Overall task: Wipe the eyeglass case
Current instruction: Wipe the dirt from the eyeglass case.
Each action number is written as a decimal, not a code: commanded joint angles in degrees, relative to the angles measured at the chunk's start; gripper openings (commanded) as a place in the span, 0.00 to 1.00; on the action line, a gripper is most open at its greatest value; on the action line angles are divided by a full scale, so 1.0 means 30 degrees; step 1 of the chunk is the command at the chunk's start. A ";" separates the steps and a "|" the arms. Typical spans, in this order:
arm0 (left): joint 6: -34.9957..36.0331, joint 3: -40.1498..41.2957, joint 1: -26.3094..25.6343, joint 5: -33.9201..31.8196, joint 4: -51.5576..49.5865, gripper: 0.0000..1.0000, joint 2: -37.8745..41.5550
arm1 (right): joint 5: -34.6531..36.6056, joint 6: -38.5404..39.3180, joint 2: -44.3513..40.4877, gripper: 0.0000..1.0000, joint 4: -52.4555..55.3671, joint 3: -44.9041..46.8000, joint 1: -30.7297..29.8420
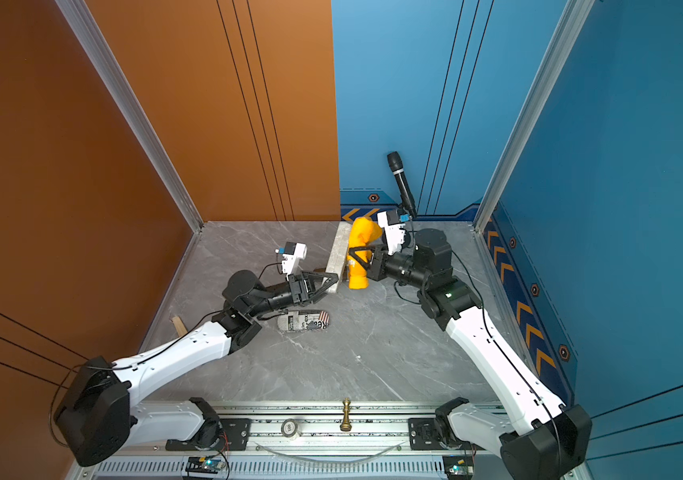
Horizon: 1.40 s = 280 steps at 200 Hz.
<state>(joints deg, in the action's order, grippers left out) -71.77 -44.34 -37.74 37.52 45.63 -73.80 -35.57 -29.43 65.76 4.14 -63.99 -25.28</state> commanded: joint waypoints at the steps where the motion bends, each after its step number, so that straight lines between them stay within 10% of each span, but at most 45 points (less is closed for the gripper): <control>1: 0.0724 -0.0480 -0.0397 0.1424 0.0082 0.11 0.0100 | -0.1032 -0.0908 -0.0184 0.00 -0.2305 0.2027 -0.1841; 30: 0.0748 -0.0376 -0.0349 0.1553 0.0084 0.11 -0.0013 | -0.1335 -0.0153 0.0254 0.00 -0.2278 0.2072 -0.2872; 95: 0.0409 -0.0161 -0.0340 0.1647 0.0084 0.11 0.0123 | -0.3079 0.0376 0.1200 0.00 -0.0751 -0.1692 0.1551; 203: 0.0083 -0.0733 0.0333 0.1559 0.0462 0.11 -0.0295 | -0.2959 0.0567 -0.2112 0.00 -0.3523 0.4521 -0.4627; 280: 0.0208 -0.0459 -0.0127 0.1304 0.0461 0.12 -0.0277 | -0.4109 -0.1059 -0.0444 0.00 -0.4368 0.1906 -0.0369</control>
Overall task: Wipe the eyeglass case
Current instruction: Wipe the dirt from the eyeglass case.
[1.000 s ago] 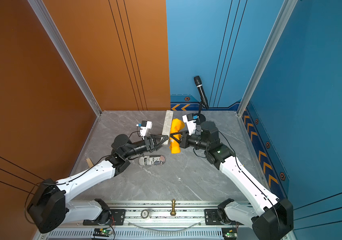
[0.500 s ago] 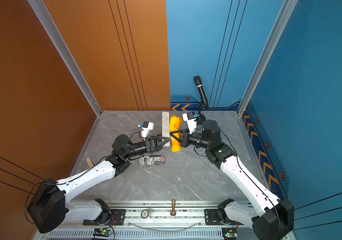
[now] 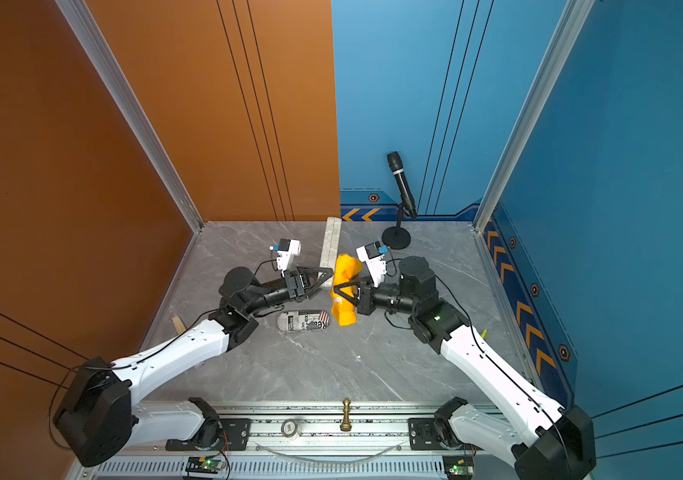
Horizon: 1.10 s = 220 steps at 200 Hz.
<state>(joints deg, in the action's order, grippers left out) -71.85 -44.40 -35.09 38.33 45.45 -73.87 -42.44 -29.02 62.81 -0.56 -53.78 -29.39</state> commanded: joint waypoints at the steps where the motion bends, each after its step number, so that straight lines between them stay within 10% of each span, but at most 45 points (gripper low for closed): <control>1: 0.0244 -0.0435 -0.1028 0.1029 0.0521 0.12 -0.0253 | -0.1821 -0.1241 0.0539 0.00 -0.2831 -0.1526 0.1033; 122: 0.1046 -0.1256 -0.1343 -0.0548 0.0589 0.11 -0.2136 | -0.0752 -0.0583 -0.2775 0.00 -0.0656 0.2224 -0.2470; 220: 0.1297 -0.0536 -0.1440 0.0183 -0.1187 0.12 -0.1291 | -0.2514 0.0313 -0.0992 0.00 0.1507 -0.1299 0.5733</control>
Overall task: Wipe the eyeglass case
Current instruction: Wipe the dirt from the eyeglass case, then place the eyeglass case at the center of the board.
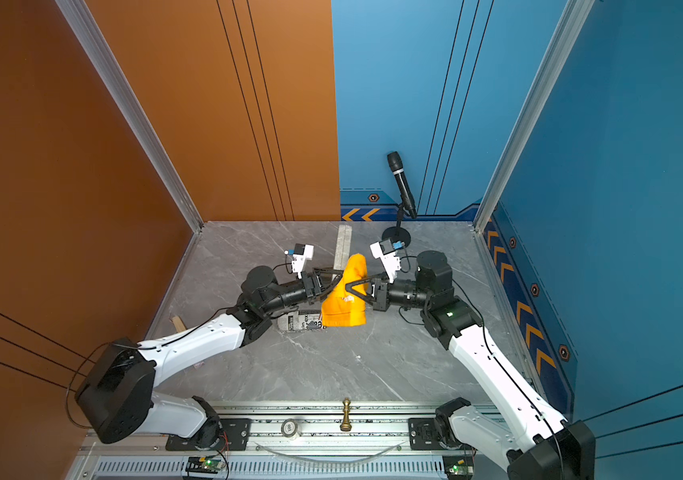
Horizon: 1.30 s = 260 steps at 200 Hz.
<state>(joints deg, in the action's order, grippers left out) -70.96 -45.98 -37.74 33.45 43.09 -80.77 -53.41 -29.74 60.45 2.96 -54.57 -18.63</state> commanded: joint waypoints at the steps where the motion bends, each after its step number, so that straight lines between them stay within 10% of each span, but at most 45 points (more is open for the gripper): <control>1: 0.1046 -0.0048 -0.0582 0.1803 -0.0512 0.12 0.1018 | 0.1153 0.0531 -0.0245 0.00 0.0347 -0.1019 0.2261; 57: 0.2132 -0.1640 -0.2487 -0.0639 -0.4006 0.12 -0.1084 | 0.3384 -0.0544 -0.2004 0.00 0.3972 -0.0410 0.7821; 93: 0.4981 -0.6061 -0.5675 -0.9018 -1.5670 0.11 -0.3248 | 0.3919 -0.1400 -0.3228 0.00 0.4677 0.0309 0.9248; 138: 0.0825 -0.7913 -0.7724 -1.5538 -2.0778 0.11 -0.5454 | 0.4032 -0.0317 -0.4287 0.00 0.6563 0.0598 0.9462; 260: -0.4361 -1.2431 -0.8804 -1.4060 -2.5420 0.14 -1.1673 | 0.3418 -0.0323 -0.4328 0.00 0.6264 0.1128 1.0341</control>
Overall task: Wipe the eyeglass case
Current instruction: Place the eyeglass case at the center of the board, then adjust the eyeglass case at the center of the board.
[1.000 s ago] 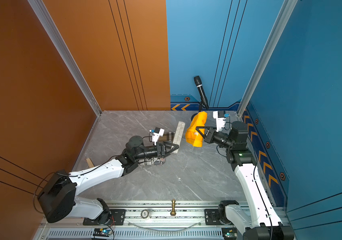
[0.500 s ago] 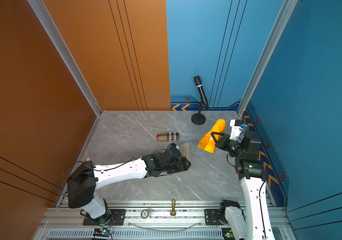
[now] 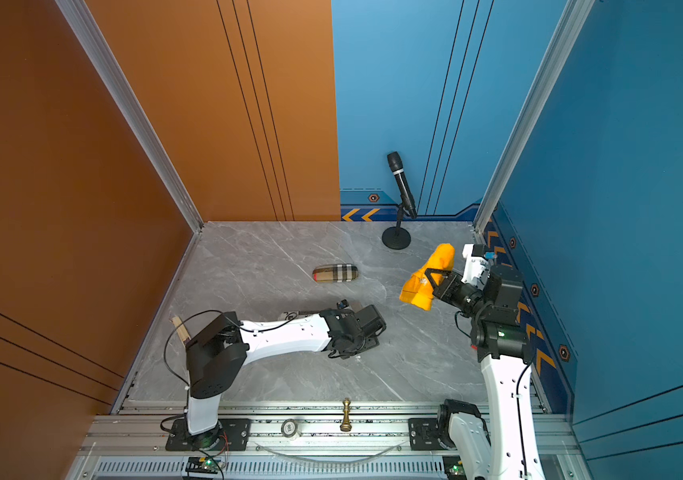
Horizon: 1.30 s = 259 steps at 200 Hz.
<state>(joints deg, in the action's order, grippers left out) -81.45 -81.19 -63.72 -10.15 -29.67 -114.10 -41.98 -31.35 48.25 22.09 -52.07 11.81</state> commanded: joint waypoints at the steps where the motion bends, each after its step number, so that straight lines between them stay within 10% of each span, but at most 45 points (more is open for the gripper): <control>1: -0.0890 -0.0703 -0.0173 0.0465 -0.1175 0.14 -0.0570 | -0.0407 0.0207 -0.0248 0.00 -0.0133 0.0302 0.0178; 27: -0.1166 -0.0801 -0.0126 0.0960 -0.1672 0.23 -0.1081 | -0.0504 0.0095 -0.0091 0.00 -0.0445 0.0586 0.0222; 71: -0.1418 -0.1340 -0.0186 0.1599 -0.2408 0.66 -0.1604 | -0.0900 -0.0063 0.0009 0.00 -0.0387 0.0686 0.0205; 259: 0.0699 -0.4315 -0.0014 0.3419 -0.1585 0.83 -0.2573 | -0.2018 -0.1116 -0.0382 0.00 -0.0649 0.0575 0.0615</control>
<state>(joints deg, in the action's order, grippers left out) -81.84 -90.45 -63.81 -2.02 -34.79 -119.83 -45.39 -33.12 48.18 21.87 -48.90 12.19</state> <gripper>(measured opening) 0.833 0.069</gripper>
